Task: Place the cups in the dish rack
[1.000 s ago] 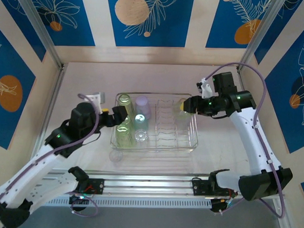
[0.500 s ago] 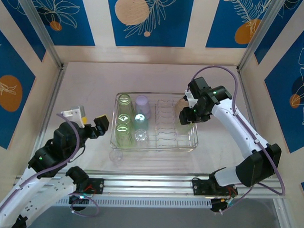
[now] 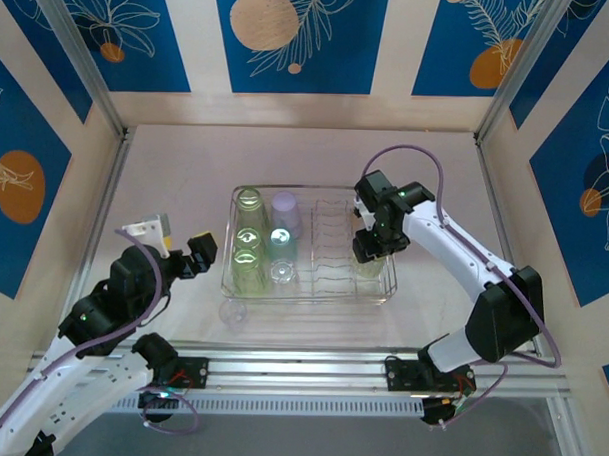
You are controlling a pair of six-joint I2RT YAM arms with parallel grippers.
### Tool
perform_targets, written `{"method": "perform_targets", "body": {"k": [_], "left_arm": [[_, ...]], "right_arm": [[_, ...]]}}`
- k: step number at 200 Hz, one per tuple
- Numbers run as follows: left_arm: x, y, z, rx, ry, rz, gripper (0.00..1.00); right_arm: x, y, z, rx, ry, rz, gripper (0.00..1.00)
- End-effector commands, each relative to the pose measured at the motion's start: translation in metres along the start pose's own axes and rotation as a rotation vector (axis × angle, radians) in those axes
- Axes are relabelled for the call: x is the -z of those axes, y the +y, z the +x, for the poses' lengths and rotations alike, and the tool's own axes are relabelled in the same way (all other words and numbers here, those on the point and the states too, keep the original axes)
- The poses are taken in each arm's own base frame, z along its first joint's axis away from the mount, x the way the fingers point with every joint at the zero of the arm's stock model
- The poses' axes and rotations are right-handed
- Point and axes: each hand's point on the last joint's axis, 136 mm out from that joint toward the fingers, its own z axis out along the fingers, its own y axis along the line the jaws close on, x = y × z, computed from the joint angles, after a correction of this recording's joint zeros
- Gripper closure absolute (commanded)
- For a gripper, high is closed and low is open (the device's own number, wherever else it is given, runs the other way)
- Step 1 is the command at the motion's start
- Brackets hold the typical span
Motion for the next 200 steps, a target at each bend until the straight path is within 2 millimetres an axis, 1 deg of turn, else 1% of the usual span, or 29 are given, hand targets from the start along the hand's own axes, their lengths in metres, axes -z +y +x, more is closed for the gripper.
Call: {"method": "perform_targets", "body": {"k": [1, 18, 54, 134, 155, 162, 177, 200], "left_arm": [[0.000, 0.008, 0.002, -0.025, -0.007, -0.028, 0.00], [0.000, 0.008, 0.003, -0.026, -0.004, -0.031, 0.00], [-0.001, 0.009, 0.004, -0.029, -0.003, -0.034, 0.00], [-0.002, 0.008, 0.004, -0.022, -0.002, -0.033, 0.00], [-0.003, 0.008, 0.007, -0.009, 0.006, -0.031, 0.00], [-0.004, 0.008, 0.008, -0.007, 0.010, -0.030, 0.00], [-0.004, 0.009, 0.010, -0.002, 0.015, -0.033, 0.00], [-0.004, 0.010, 0.011, 0.002, 0.019, -0.036, 0.00]], "right_arm": [[-0.006, -0.007, -0.006, 0.044, -0.032, 0.071, 1.00], [-0.009, -0.008, -0.010, 0.062, -0.057, 0.086, 1.00], [-0.013, -0.003, -0.017, 0.093, -0.105, 0.060, 1.00], [-0.034, -0.003, -0.024, 0.134, -0.137, 0.072, 1.00], [-0.038, -0.005, -0.026, 0.141, -0.146, 0.085, 0.95], [-0.039, -0.006, -0.027, 0.146, -0.150, 0.090, 0.91], [-0.041, -0.007, -0.027, 0.152, -0.149, 0.100, 0.80], [-0.044, -0.008, -0.025, 0.160, -0.143, 0.101, 0.55]]}}
